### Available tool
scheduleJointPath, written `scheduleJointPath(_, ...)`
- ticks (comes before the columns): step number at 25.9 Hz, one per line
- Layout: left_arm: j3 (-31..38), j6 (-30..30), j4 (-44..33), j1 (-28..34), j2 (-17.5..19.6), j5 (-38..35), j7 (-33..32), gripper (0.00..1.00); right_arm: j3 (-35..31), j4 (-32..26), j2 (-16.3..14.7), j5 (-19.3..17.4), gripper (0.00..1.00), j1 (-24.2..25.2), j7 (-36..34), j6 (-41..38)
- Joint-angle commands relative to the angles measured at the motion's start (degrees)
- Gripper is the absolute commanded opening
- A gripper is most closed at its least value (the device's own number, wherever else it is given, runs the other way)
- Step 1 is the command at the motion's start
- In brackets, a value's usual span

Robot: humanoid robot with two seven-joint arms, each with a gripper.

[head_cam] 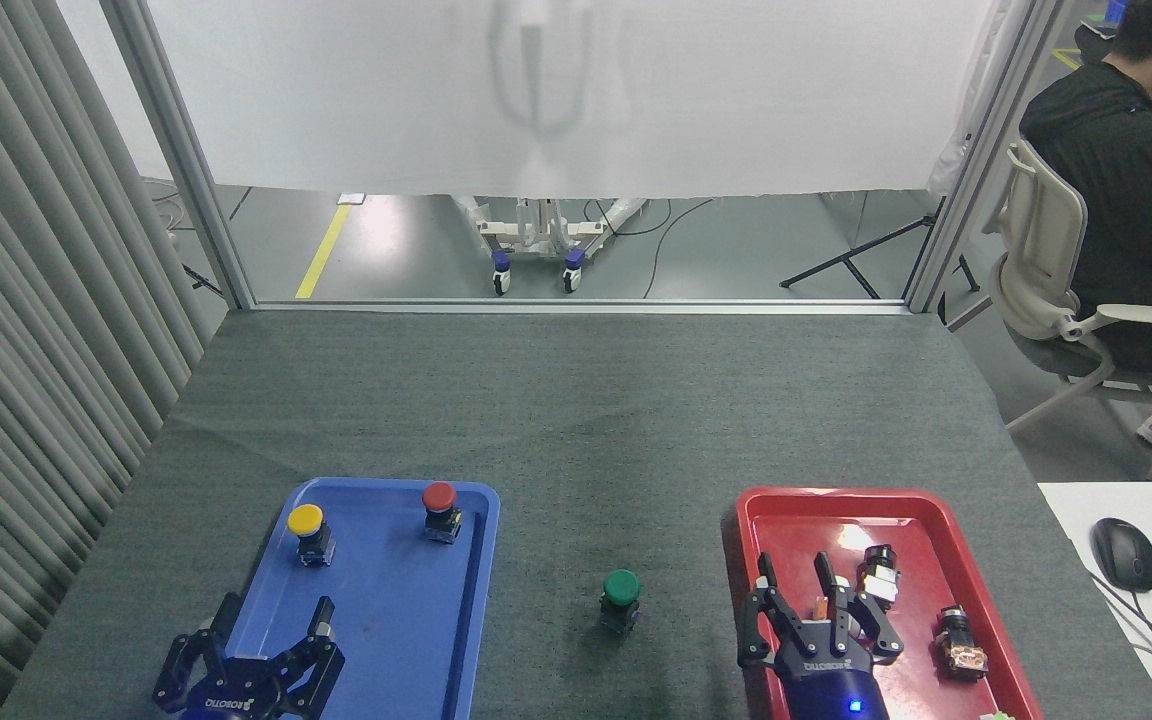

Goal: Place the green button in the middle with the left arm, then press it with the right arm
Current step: 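Withdraw the left hand and move the right hand toward the green button, then press down on the green button with the right hand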

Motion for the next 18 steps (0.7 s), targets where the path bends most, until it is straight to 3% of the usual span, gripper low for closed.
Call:
scheduleJointPath(1, 0.7, -0.5, 0.1, 0.3, 0.4, 0.8, -0.2, 1.0, 3.5, 1.9, 1.1, 1.6, 0.24, -1.7, -0.1, 0.0)
scheduleJointPath(3, 0.8, -0.4, 0.2, 0.4, 0.4, 1.0, -0.3, 1.0, 5.3, 2.5, 1.3, 2.3, 0.1, -2.7, 0.2, 0.1)
scheduleJointPath(6, 0.8, -0.4, 0.3, 0.5, 0.4, 1.0, -0.3, 1.0, 7.7, 3.4, 2.1, 3.1, 0.0, -4.0, 2.6, 1.2)
scheduleJointPath(18, 1.0, 0.2, 0.2, -0.1, 0.1, 1.2, -1.2, 1.0, 12.5, 12.0, 4.8, 4.9, 0.0, -7.7, 2.9, 3.1)
